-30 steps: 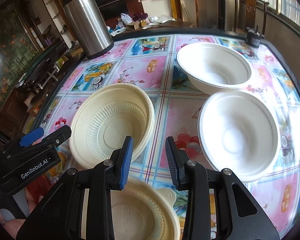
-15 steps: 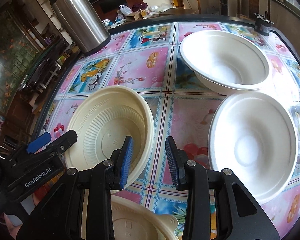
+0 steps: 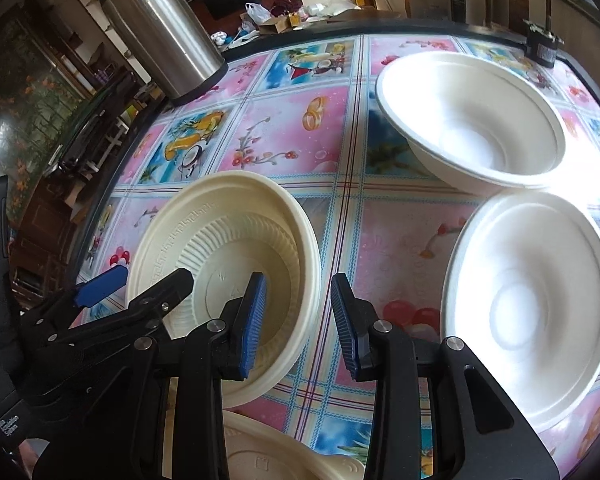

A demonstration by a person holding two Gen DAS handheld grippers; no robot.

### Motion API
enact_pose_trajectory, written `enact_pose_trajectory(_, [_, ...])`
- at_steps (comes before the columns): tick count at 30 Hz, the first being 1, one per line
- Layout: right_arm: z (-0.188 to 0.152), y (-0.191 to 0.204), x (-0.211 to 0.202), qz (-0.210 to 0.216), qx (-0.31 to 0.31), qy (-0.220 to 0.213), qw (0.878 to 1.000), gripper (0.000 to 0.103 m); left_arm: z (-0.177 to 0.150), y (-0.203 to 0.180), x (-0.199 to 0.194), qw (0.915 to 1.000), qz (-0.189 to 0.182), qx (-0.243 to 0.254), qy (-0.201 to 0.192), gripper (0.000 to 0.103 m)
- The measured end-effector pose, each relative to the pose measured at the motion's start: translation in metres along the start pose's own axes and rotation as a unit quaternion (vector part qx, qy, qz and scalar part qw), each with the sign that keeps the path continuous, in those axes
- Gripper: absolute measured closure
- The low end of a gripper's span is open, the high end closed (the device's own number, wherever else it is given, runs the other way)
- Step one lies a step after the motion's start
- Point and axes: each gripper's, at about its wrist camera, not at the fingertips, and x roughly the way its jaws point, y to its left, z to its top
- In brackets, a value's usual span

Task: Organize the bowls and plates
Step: 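Grasp the cream bowl's rim with the left gripper and lift, then carry the cream bowl with the left gripper over the red plate stack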

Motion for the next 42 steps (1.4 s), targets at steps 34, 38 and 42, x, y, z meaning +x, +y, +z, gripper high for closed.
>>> enact_pose_trajectory(34, [-0.031, 0.069, -0.073, 0.030, -0.057, -0.057, 0.996, 0.084, -0.030, 0.047, -0.103, 0.9962, 0.015, -0.009, -0.085, 0.083])
enact_pose_trajectory(38, [-0.050, 0.086, -0.084, 0.034, -0.074, -0.054, 0.995, 0.084, -0.052, 0.062, -0.116, 0.9953, 0.020, -0.013, -0.093, 0.083])
enact_pose_trajectory(42, [-0.075, 0.106, -0.095, 0.043, -0.089, -0.052, 0.994, 0.083, -0.078, 0.081, -0.129, 0.9947, 0.025, -0.023, -0.097, 0.083])
